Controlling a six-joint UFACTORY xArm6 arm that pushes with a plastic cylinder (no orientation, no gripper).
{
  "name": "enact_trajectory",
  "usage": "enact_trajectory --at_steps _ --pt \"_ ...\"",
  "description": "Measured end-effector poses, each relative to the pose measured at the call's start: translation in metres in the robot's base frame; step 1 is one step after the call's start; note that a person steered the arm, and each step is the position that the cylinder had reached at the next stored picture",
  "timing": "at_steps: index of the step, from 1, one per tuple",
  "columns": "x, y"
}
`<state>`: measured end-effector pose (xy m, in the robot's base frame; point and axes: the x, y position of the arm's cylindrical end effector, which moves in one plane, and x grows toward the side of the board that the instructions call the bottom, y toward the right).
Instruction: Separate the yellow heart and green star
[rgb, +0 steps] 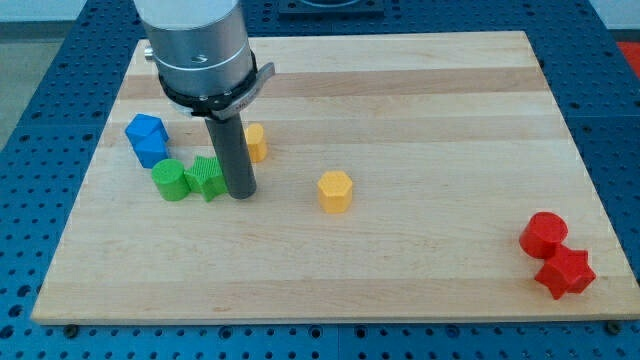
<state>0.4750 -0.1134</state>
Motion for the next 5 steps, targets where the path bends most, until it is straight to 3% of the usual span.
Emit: enact_trajectory --at_steps 2,3,5 --pt "-0.060 -0.028" --pt "-0.053 -0.013" --pt "0.004 0.056"
